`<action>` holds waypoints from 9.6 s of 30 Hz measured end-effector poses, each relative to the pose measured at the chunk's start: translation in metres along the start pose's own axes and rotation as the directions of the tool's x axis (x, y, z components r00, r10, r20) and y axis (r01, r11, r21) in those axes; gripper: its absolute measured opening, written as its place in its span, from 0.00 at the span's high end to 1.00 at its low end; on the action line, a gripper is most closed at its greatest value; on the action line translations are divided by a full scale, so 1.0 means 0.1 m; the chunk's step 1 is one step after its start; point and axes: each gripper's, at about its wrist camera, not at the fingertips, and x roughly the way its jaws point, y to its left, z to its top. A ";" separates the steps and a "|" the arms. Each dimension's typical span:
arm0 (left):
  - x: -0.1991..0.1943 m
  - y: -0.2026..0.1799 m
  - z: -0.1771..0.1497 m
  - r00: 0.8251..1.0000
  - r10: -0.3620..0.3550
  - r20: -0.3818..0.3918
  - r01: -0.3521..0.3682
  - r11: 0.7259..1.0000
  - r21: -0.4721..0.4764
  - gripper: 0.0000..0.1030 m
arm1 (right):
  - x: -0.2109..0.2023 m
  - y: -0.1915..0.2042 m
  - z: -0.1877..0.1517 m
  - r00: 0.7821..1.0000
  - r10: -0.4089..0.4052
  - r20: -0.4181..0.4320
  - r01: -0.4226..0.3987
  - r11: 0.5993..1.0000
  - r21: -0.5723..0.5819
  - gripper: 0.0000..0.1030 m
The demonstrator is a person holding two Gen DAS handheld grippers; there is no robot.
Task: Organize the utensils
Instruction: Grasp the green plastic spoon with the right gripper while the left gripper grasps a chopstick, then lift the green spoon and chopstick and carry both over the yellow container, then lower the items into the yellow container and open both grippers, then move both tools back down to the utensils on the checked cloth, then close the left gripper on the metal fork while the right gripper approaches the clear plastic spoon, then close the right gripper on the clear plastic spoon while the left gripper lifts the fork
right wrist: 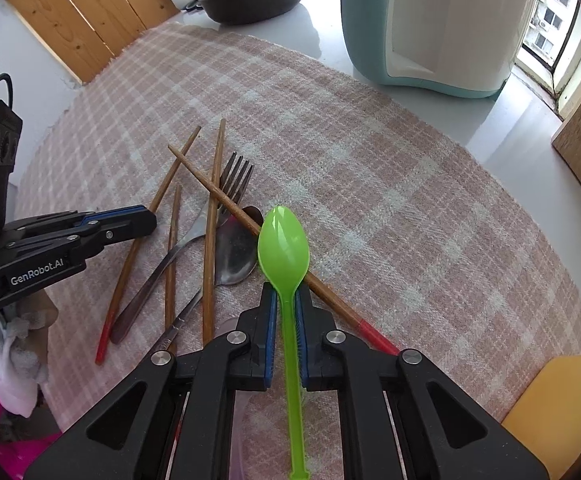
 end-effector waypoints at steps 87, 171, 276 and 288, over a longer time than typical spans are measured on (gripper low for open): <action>-1.28 -3.21 0.22 0.873 -0.378 0.308 0.260 0.895 0.362 0.96 | -3.03 -1.31 -1.38 0.825 -0.272 0.496 0.144 0.949 0.281 0.95; -1.23 -1.38 -0.06 0.957 -0.149 0.251 0.060 0.942 0.331 0.64 | -2.46 -0.69 -1.37 0.847 -0.333 0.415 0.199 0.921 0.334 0.32; -0.20 0.27 -0.08 0.986 0.162 0.047 -0.168 0.961 0.218 0.97 | -0.12 0.25 -0.51 0.986 -0.164 -0.003 0.164 0.986 -0.002 0.55; -0.31 0.43 0.09 0.996 0.081 0.043 -0.088 0.974 0.207 0.62 | -0.15 0.21 -0.47 0.995 -0.099 -0.019 0.099 0.995 0.014 0.83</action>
